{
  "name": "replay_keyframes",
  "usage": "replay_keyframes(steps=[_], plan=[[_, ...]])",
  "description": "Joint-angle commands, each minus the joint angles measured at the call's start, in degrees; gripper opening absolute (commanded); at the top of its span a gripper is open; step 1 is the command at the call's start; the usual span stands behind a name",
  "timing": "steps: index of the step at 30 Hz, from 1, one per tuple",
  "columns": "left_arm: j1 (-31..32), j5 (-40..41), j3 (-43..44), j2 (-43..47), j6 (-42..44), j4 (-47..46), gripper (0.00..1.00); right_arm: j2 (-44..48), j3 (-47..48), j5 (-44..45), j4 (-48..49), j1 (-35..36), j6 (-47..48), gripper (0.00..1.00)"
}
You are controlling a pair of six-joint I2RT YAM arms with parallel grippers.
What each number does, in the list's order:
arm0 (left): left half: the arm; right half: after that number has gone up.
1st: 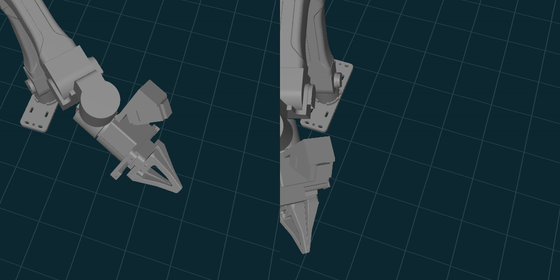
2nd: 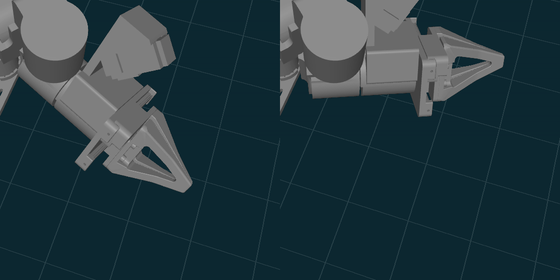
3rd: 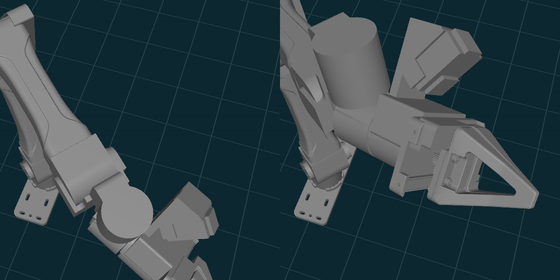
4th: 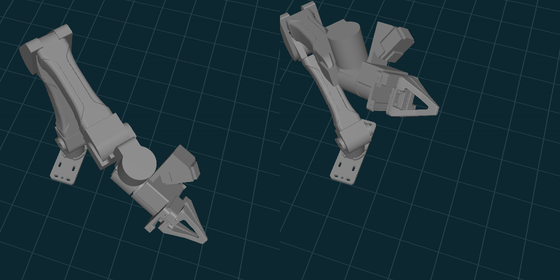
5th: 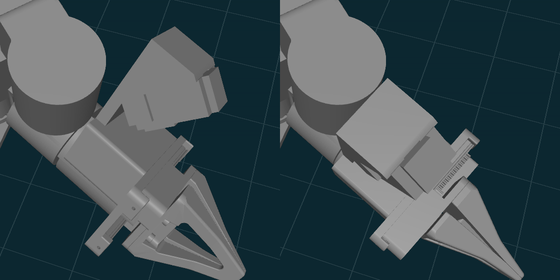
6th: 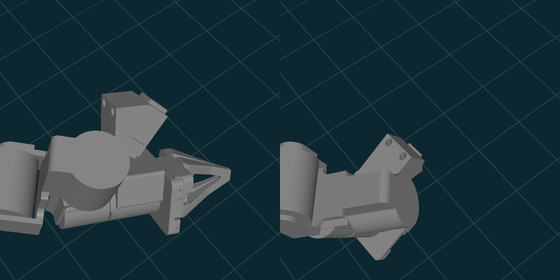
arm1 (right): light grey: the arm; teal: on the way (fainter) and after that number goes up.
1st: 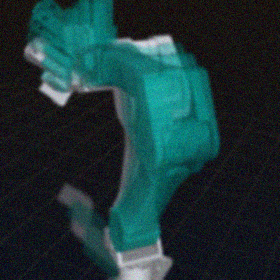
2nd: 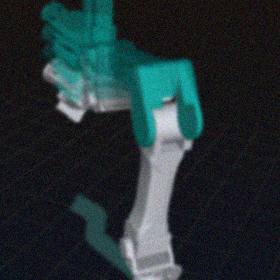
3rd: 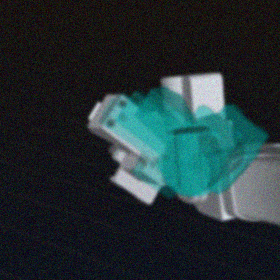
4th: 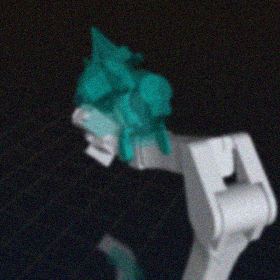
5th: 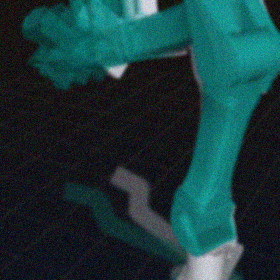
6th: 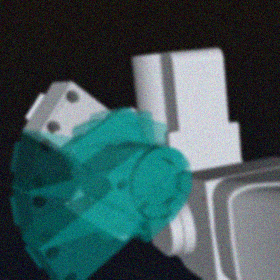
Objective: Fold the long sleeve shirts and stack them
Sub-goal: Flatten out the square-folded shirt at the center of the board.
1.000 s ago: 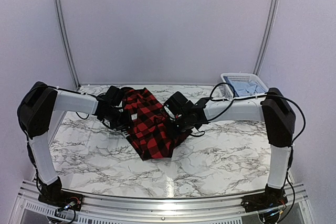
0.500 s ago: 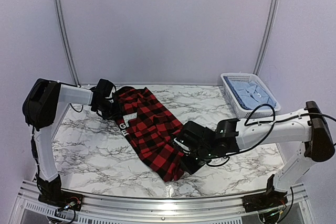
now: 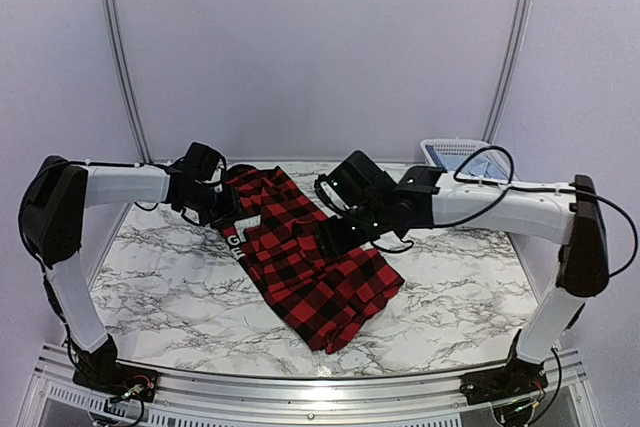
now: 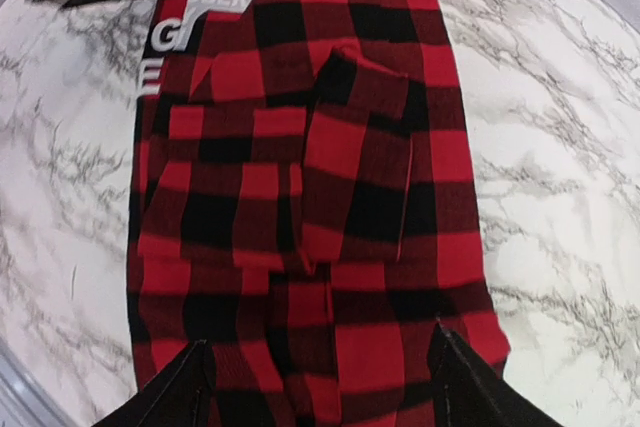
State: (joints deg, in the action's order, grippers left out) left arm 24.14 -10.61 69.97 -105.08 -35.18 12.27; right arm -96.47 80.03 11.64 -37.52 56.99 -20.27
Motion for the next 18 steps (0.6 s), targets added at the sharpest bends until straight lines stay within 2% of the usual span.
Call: replay_keyframes(steps=[1,6,8,11,15,18], plan=[[4.57,-0.71,-2.53,2.58,-1.50,1.64,0.42,-9.74,7.51,-1.03,5.83,-4.46,5.67,0.66],[10.49,2.36,-1.81,1.02,0.40,1.87,0.42,-19.36,15.59,-3.79,8.38,-9.07,7.86,0.62],[12.14,3.22,-1.40,-0.66,1.52,2.23,0.43,-21.55,16.37,-6.91,10.30,-10.95,7.57,0.62],[14.56,5.61,-0.49,-3.79,2.96,2.94,0.49,-23.58,15.75,-9.57,14.15,-13.24,7.12,0.63],[17.64,10.00,2.18,-8.08,4.28,5.11,0.55,-27.71,18.03,-9.94,14.38,-13.74,7.27,0.65],[19.43,14.18,3.07,-9.51,4.39,6.33,0.54,-29.61,18.91,-10.44,15.23,-13.73,6.81,0.66]])
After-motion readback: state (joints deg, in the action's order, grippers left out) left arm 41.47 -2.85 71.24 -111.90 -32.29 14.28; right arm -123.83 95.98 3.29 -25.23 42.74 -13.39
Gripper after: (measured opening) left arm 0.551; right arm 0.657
